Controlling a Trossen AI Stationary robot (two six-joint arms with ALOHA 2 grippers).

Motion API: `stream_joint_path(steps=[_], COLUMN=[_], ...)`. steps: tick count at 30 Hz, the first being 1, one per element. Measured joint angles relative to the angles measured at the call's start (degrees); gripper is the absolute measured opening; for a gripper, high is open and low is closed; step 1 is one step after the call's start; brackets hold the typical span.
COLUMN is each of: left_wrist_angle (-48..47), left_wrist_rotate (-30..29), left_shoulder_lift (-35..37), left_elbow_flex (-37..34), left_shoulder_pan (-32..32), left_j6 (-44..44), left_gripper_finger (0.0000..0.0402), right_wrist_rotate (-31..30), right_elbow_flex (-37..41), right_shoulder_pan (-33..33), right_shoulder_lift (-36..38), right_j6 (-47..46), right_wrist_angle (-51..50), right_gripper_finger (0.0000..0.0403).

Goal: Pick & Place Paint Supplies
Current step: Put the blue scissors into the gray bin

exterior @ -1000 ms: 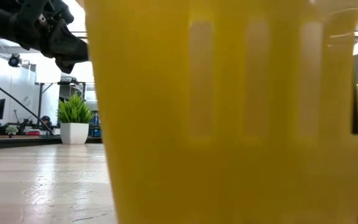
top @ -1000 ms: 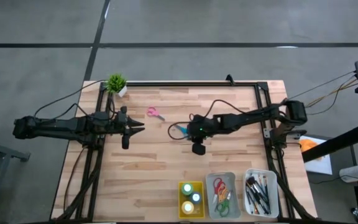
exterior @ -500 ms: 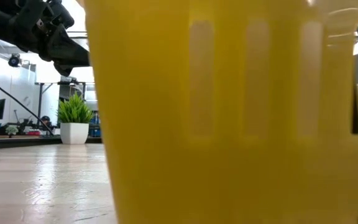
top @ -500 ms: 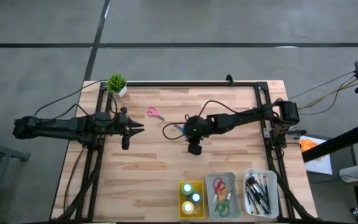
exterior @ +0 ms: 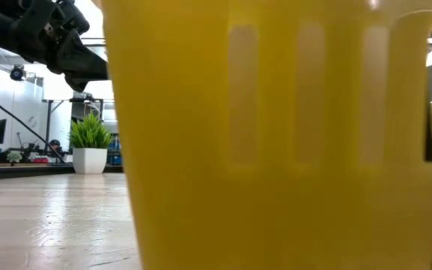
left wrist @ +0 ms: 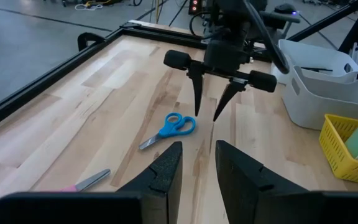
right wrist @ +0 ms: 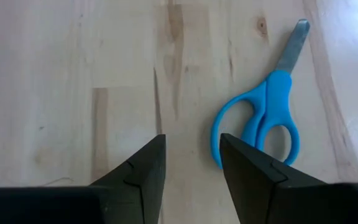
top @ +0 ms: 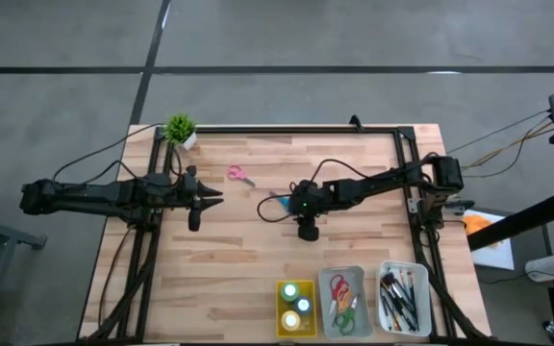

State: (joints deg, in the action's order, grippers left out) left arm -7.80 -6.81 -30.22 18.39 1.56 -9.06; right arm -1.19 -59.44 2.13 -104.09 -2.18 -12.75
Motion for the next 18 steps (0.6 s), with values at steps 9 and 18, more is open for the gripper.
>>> stream_joint_path(steps=[9, 18], left_wrist_angle=[0.0, 0.0], left_wrist_rotate=[0.0, 0.0], left_shoulder_lift=[0.0, 0.0], left_elbow_flex=[0.0, 0.0], left_shoulder_pan=[0.0, 0.0], left_j6=[0.0, 0.0], left_gripper_finger=[0.0099, 0.0099], right_wrist_rotate=[-0.5, -0.6], right_elbow_flex=[2.1, 2.1], right_shoulder_pan=[0.5, 1.1], right_shoulder_lift=[0.0, -0.5], right_j6=[-0.3, -1.1], right_wrist_angle=[4.8, 5.8], right_gripper_finger=[0.0150, 0.0150])
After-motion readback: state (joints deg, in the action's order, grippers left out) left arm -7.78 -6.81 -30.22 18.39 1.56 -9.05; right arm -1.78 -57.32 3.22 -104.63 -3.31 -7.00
